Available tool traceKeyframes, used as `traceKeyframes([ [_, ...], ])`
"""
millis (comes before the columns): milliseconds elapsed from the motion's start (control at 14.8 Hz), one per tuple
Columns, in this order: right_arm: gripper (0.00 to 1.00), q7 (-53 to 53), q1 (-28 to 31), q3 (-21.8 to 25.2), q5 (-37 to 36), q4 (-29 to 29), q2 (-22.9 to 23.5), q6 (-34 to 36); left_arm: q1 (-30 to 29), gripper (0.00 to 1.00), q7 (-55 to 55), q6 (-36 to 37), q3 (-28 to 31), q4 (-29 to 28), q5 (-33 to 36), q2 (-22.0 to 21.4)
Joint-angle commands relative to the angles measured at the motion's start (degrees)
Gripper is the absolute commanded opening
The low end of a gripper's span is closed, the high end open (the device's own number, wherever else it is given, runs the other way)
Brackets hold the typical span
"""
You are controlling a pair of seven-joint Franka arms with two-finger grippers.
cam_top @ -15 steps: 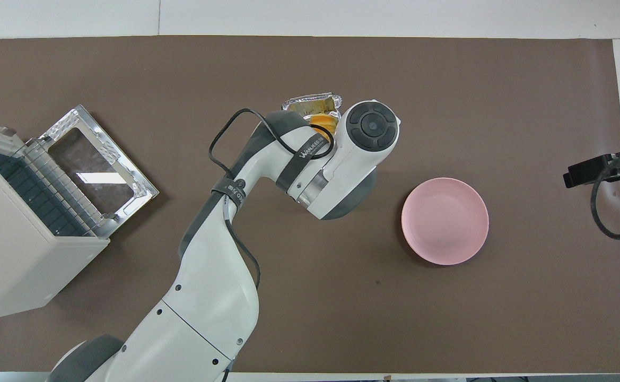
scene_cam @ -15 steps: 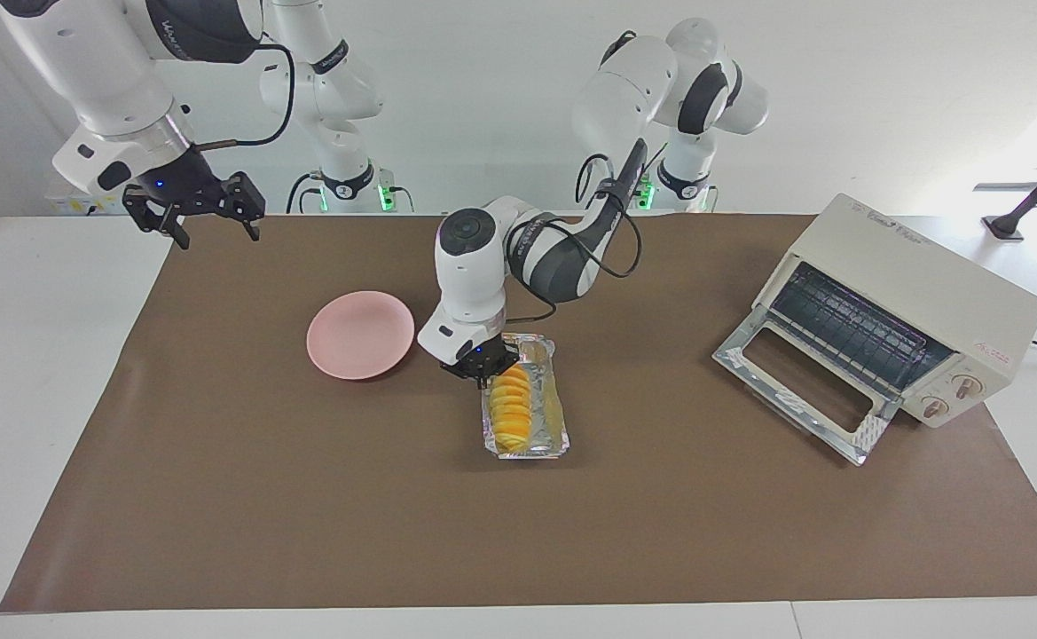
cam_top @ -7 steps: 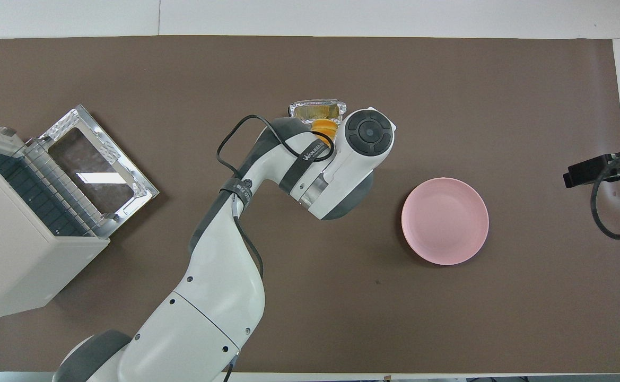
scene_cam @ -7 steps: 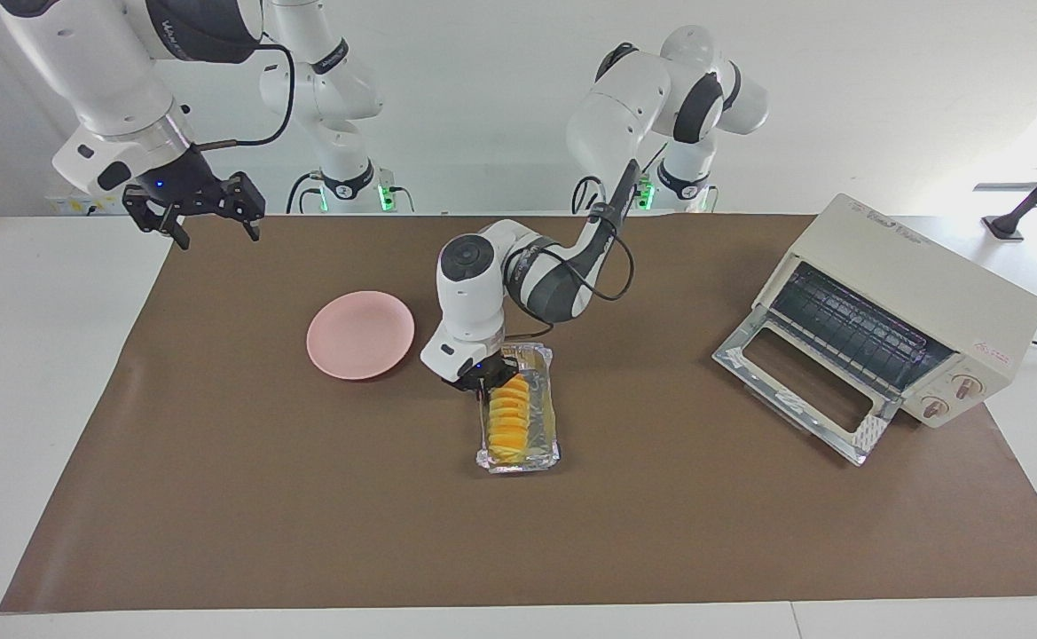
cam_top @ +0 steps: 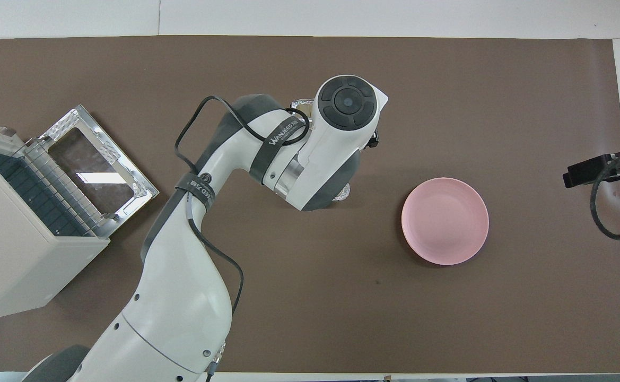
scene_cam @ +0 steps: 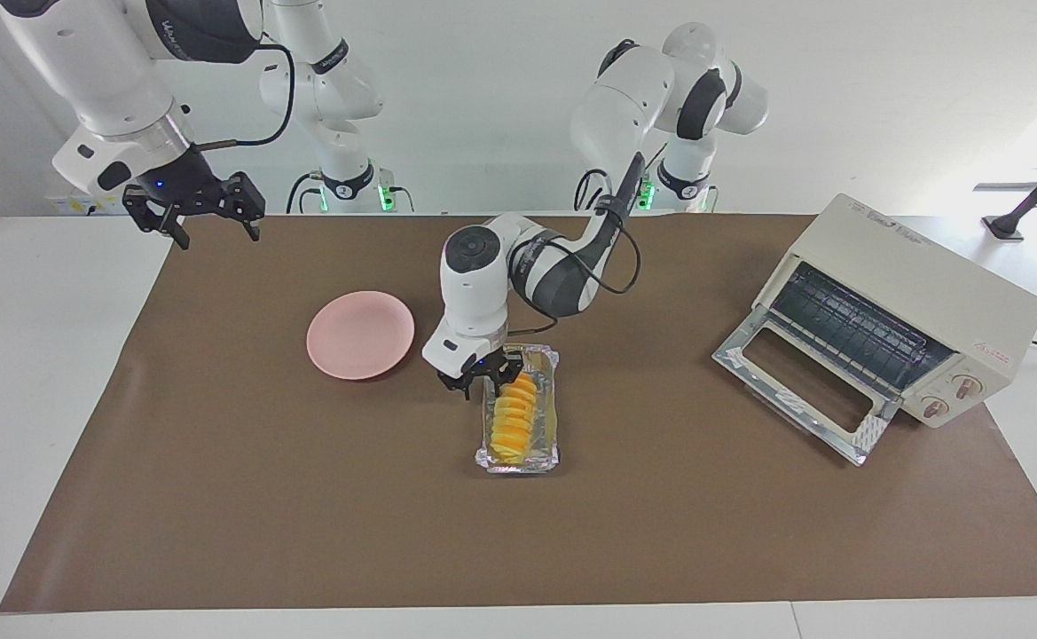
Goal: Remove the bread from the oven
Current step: 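Set the foil tray on the table and withdraw the left gripper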
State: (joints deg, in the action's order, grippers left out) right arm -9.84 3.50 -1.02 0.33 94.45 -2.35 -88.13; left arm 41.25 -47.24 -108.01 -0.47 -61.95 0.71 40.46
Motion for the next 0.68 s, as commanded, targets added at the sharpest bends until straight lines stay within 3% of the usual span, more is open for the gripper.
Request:
traceKeyframes([
  [0,1.0,1.31,-0.59,-0.21,-0.42,0.29,-0.37,-1.07,-3.7,1.0,0.57,3.85,0.03,-2.04,-1.42,-6.86],
  [338,1.0,10.26,-6.47,-0.65,-1.21,0.38,0.24,-2.3,-14.96,1.0,11.53,12.65,0.03,-10.71,-0.98,-18.47],
  [608,1.0,17.04,-11.92,-0.65,-1.65,-0.32,4.45,-5.72,-29.18,1.0,25.66,14.49,0.2,-22.04,-0.8,-28.65],
])
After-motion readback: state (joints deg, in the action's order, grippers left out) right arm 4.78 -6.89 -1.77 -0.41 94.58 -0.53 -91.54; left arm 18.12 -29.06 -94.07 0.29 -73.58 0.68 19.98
